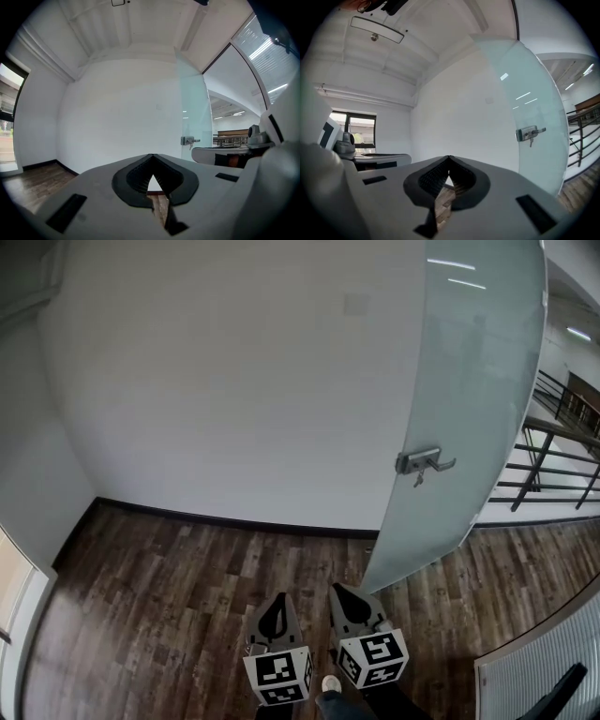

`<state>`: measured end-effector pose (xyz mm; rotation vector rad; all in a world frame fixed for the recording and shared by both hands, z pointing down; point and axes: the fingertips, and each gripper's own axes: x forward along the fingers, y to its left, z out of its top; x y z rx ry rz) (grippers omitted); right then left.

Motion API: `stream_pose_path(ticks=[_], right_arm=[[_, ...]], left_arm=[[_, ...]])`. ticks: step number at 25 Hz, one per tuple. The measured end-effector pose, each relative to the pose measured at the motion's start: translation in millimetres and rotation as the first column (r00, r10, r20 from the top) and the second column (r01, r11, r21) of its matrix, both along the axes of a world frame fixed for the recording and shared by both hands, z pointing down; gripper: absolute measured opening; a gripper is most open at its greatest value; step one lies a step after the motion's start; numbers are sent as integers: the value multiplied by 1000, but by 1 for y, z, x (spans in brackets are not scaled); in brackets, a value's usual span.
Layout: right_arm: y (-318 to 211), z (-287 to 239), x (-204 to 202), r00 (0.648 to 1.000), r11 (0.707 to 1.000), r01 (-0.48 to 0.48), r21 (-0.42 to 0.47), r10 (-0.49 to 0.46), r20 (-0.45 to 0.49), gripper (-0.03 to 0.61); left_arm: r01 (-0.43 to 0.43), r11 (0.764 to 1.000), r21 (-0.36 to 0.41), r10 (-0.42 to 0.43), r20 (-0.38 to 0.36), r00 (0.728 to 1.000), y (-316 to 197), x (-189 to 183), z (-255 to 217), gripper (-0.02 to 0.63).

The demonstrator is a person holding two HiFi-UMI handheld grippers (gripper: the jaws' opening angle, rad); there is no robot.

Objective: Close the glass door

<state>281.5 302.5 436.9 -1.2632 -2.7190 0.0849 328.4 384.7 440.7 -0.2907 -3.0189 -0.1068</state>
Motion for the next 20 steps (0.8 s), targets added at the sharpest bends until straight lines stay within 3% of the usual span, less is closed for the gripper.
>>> stream_pose_path(ticks=[8,20], right_arm=[[36,-19,-124,999,1000,23,-5,-23,30,-2],[90,-8,-210,998,998,61,-6,-61,19,-3]], left_arm=[[36,999,-26,-36,15,999,37,-119,-20,-3],[75,997,-29,-75,-3,997,94,-201,-10,-3]])
